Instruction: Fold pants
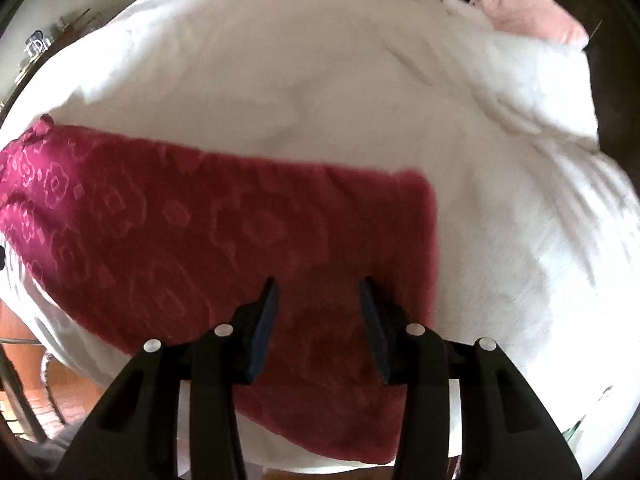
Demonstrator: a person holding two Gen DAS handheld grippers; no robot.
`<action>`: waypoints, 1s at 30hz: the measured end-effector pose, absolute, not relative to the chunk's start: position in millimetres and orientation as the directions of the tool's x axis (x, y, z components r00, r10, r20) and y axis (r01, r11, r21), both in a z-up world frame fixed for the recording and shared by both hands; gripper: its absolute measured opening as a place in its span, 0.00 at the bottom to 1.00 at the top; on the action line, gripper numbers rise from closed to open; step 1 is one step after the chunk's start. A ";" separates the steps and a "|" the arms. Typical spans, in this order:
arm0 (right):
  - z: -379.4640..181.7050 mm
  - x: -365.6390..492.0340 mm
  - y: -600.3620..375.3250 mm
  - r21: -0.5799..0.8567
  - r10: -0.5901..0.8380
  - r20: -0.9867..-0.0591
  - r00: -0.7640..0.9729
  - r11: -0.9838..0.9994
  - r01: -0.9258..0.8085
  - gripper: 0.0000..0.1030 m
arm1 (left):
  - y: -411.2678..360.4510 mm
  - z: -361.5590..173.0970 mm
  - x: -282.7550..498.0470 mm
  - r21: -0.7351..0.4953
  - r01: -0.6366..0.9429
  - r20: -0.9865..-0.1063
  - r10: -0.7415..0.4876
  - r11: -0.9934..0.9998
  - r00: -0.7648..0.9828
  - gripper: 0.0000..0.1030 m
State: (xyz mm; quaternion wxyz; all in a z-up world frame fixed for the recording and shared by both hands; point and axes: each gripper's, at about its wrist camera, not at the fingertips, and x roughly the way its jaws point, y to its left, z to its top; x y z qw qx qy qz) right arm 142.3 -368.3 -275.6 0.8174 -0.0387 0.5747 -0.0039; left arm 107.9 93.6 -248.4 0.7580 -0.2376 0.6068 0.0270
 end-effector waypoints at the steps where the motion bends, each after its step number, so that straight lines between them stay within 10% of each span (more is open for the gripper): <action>1: -269.8 141.6 -365.5 -0.067 -0.051 -0.934 0.354 0.997 -0.033 0.42 | 102.0 -248.7 107.6 -0.315 -0.346 -0.936 -0.229 0.884 0.267 0.38; 30: -294.9 364.5 86.4 0.291 0.353 -0.913 0.205 0.915 -0.280 0.61 | 441.2 -269.0 246.7 -0.081 -0.331 -0.961 0.015 0.940 0.276 0.49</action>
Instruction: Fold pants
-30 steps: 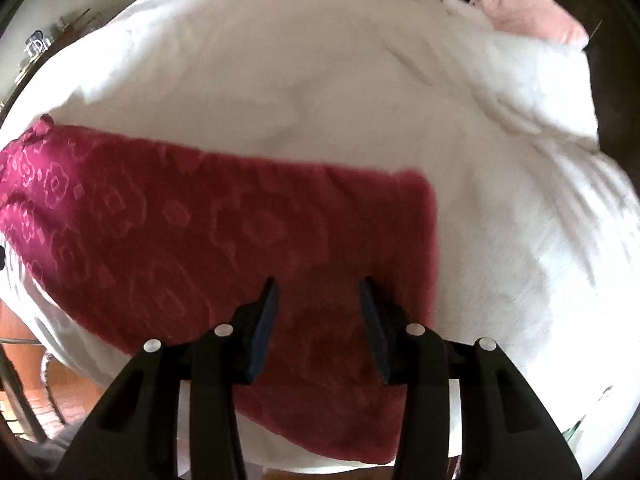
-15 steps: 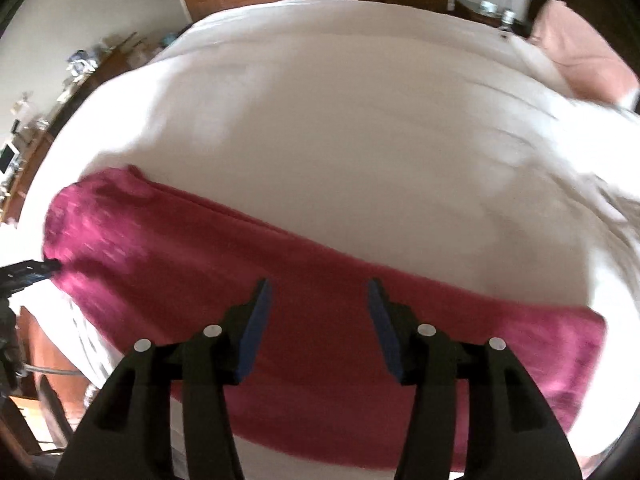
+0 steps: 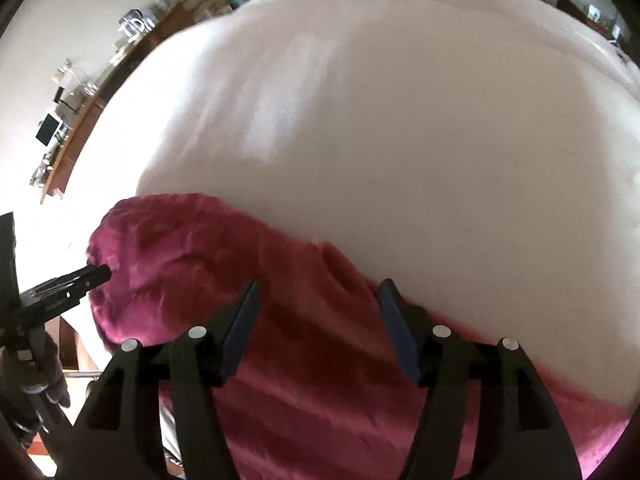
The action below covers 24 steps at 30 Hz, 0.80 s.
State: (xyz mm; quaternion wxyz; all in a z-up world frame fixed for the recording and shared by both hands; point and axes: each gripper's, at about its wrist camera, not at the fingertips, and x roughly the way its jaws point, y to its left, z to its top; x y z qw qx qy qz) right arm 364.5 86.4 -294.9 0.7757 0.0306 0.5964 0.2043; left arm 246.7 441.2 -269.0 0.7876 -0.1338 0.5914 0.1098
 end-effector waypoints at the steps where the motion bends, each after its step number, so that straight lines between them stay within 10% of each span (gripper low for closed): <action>1: -301.9 371.3 90.4 0.291 0.348 -0.917 0.193 0.917 -0.271 0.59 | 445.8 -272.6 250.1 -0.088 -0.330 -0.962 0.006 0.940 0.275 0.49; 4: -319.0 385.0 100.9 0.255 0.303 -0.938 0.166 0.932 -0.259 0.21 | 451.6 -281.8 263.3 -0.081 -0.303 -0.960 0.007 0.950 0.279 0.49; 10: -321.6 398.8 104.6 0.183 0.235 -0.947 0.219 0.955 -0.232 0.09 | 456.7 -297.4 299.7 -0.072 -0.301 -0.955 0.022 0.951 0.296 0.49; 20: -342.8 418.5 113.1 0.098 0.147 -0.964 0.220 0.971 -0.216 0.08 | 454.7 -316.2 323.1 -0.050 -0.226 -0.961 0.014 0.973 0.275 0.50; 24: -307.8 406.5 92.7 0.135 0.190 -0.937 0.294 0.971 -0.196 0.42 | 455.2 -304.4 318.7 -0.059 -0.224 -0.964 0.003 0.973 0.267 0.50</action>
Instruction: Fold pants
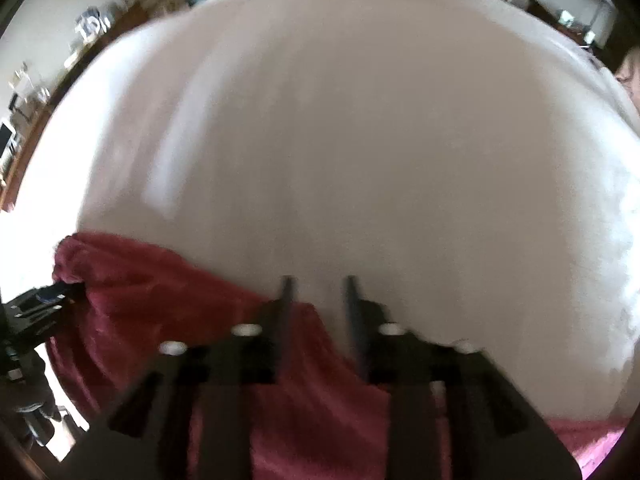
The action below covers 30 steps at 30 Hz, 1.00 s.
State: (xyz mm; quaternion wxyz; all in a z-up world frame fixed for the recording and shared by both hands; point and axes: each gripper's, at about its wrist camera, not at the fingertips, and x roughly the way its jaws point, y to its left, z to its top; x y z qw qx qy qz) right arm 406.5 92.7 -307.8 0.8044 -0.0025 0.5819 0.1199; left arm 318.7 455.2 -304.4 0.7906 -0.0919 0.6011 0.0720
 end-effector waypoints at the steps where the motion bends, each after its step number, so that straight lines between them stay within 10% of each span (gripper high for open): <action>1: -299.9 399.5 84.1 0.141 0.194 -0.928 0.318 0.973 -0.183 0.50 | 455.9 -300.7 317.2 -0.056 -0.224 -0.964 0.005 0.973 0.266 0.50; 15: -292.0 265.2 -72.8 0.174 0.136 -0.940 0.313 0.980 0.097 0.50 | 369.5 -228.3 283.7 0.116 -0.154 -0.920 0.165 0.981 0.355 0.59; 30: -254.3 131.7 -311.9 0.087 -0.108 -0.920 0.377 0.881 0.465 0.58 | 139.2 -211.4 260.2 0.083 0.162 -0.916 0.011 0.983 0.400 0.59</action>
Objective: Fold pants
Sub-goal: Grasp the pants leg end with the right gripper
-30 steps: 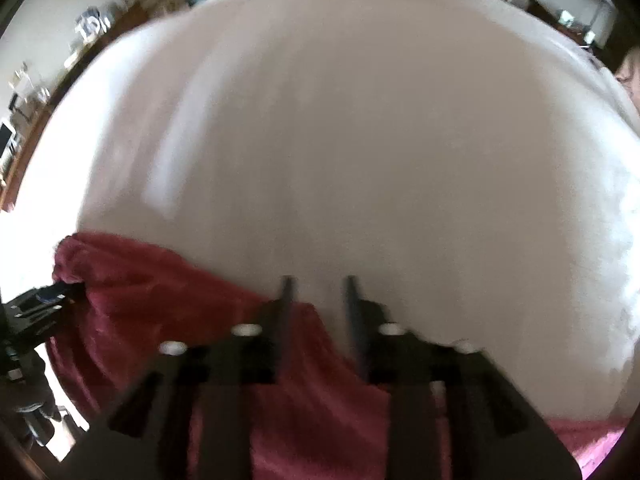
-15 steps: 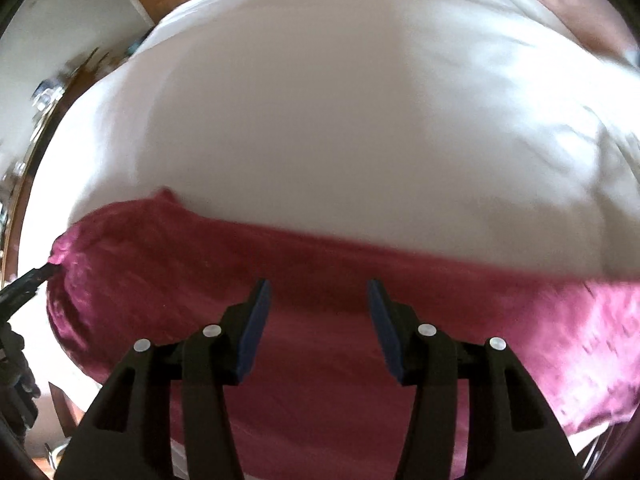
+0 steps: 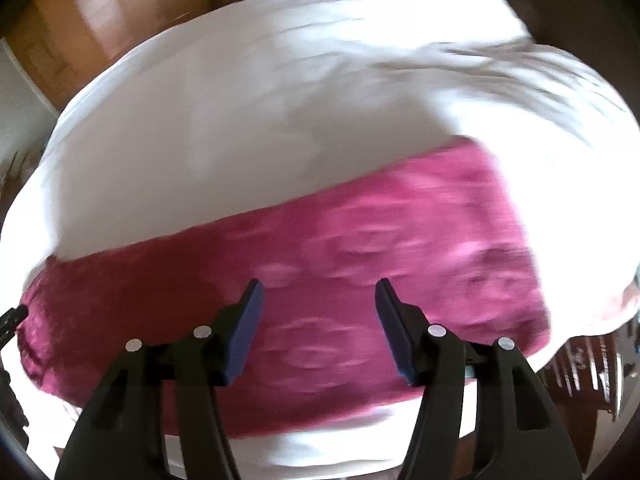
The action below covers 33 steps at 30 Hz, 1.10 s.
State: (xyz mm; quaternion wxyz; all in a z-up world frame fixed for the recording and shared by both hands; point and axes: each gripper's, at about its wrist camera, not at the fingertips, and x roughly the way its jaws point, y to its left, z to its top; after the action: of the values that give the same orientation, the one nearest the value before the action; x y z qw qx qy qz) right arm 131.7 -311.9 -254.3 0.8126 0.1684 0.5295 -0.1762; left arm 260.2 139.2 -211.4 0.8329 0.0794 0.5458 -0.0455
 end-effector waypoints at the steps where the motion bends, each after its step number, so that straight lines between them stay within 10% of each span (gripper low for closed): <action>1: -253.6 121.7 -325.3 0.082 -0.122 -0.917 0.379 0.874 0.480 0.59 | 123.4 -211.0 257.4 0.081 0.182 -0.917 0.002 0.980 0.399 0.59; 24: -306.3 121.1 -462.4 0.296 0.148 -0.918 0.368 0.874 0.385 0.63 | 20.1 -229.6 222.5 0.102 0.256 -0.935 0.005 0.961 0.355 0.59; 33: -297.1 129.5 -464.0 0.319 0.199 -0.910 0.364 0.897 0.306 0.19 | 30.1 -241.7 204.1 0.090 0.231 -0.953 0.016 0.969 0.302 0.59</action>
State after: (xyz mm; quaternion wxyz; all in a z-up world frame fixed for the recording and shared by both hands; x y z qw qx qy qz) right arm 129.5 -464.0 -297.1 0.7949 0.2243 0.5628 -0.0336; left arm 204.1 30.1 -241.7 0.8000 0.1052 0.5868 -0.0669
